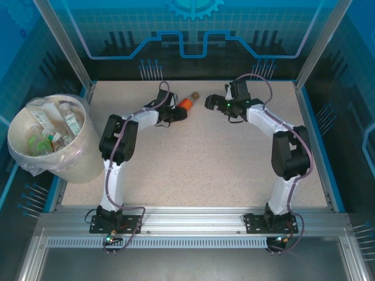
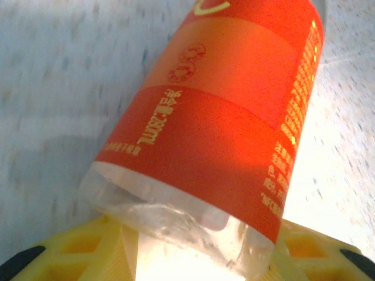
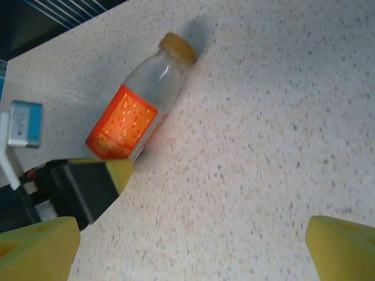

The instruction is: Put the plastic bottles in the bin

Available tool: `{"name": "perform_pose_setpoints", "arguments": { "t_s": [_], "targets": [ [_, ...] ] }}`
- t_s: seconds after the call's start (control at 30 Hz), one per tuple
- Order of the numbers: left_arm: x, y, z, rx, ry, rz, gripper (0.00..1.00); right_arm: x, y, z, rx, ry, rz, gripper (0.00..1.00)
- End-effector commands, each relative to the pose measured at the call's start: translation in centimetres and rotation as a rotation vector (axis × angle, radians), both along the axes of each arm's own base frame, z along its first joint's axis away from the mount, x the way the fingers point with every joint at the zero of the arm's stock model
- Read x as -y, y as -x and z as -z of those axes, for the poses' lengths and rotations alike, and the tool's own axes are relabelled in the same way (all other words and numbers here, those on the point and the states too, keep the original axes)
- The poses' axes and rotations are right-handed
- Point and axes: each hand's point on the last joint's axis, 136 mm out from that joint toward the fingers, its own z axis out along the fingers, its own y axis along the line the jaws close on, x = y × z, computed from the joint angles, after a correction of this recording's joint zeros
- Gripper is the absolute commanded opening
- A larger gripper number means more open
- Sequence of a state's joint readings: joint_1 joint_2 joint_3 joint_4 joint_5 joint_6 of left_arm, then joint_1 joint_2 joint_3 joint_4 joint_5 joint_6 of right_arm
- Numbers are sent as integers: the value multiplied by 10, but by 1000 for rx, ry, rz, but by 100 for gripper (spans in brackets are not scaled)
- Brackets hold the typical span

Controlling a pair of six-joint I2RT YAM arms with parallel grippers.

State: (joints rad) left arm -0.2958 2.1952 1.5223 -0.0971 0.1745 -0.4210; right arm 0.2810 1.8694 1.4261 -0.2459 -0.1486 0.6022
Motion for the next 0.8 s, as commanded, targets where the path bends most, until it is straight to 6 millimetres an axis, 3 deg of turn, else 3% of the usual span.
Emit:
{"name": "perform_pose_setpoints", "arguments": {
  "t_s": [0.0,0.2,0.33,0.57,0.77],
  "targets": [
    [4,21,-56,111,72,-7,40,1,19,-16,31,-13,3,100],
    [-24,74,-127,201,3,-53,40,17,47,-29,58,12,39,100],
    [-54,107,-190,281,-100,-84,40,23,55,-38,78,31,39,100],
    [-138,166,-280,362,-395,-277,41,22,52,-52,119,31,26,100],
    [-227,217,-332,373,-628,-531,40,16,52,-50,108,15,8,100]
  ]
}}
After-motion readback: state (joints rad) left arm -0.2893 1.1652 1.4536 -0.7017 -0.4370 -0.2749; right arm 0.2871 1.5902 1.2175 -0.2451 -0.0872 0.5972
